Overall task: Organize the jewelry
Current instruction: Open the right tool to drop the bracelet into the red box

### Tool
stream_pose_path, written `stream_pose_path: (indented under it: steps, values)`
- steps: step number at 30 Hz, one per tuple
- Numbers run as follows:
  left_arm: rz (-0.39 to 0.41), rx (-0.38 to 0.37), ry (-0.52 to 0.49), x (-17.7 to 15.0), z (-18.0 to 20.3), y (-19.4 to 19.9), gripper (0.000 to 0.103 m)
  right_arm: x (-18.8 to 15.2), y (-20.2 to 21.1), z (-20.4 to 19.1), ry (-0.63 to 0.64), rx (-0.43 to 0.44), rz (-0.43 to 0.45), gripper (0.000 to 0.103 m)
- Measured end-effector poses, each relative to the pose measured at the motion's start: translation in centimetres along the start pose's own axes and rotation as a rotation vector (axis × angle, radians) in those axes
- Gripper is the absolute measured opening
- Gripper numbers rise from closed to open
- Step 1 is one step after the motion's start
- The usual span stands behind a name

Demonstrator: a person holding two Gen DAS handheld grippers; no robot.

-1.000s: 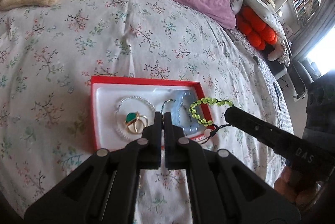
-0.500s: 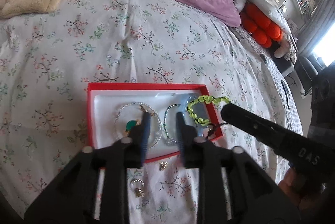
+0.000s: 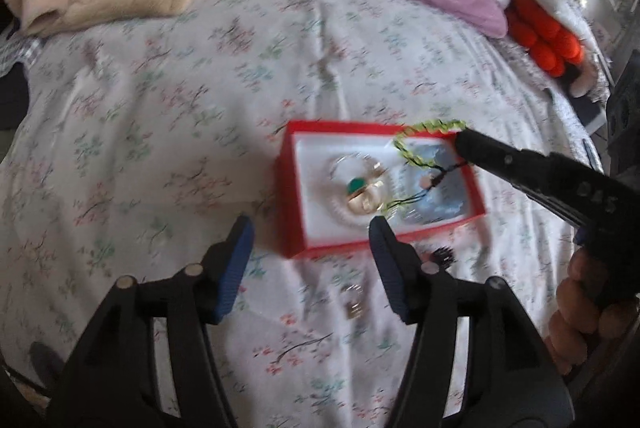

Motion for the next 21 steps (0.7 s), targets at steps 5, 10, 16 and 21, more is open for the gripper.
stream_pose_path:
  steps: [5,10,16,21]
  values:
    - [-0.023,0.032,-0.004,-1.2,-0.7,-0.2,0.063,-1.0,-1.0,2.8,0.030,-0.112,-0.035,0.006]
    - [-0.035,0.038,0.012,-1.8,-0.9,-0.2,0.065,-1.2,-0.4,4.5,0.052,-0.160,-0.038,0.006]
    - [-0.026,0.080,0.011,-1.9,-1.3,0.0,0.076,-1.1,0.9,5.1,0.056,-0.214,-0.030,0.018]
    - [-0.044,0.090,0.021,-2.5,-1.7,0.0,0.079,-1.3,2.8,4.5,0.072,-0.211,-0.025,0.051]
Point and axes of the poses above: each gripper's, at about its wrist camera, not at the fingertips, and y roughly against the way its jaws point, z to its right, x to its top, the point moved 9 cm from there along -y, roughly the way its jaws point, and after that the axes turned 8 degrees about z, right-handed, at the moved point
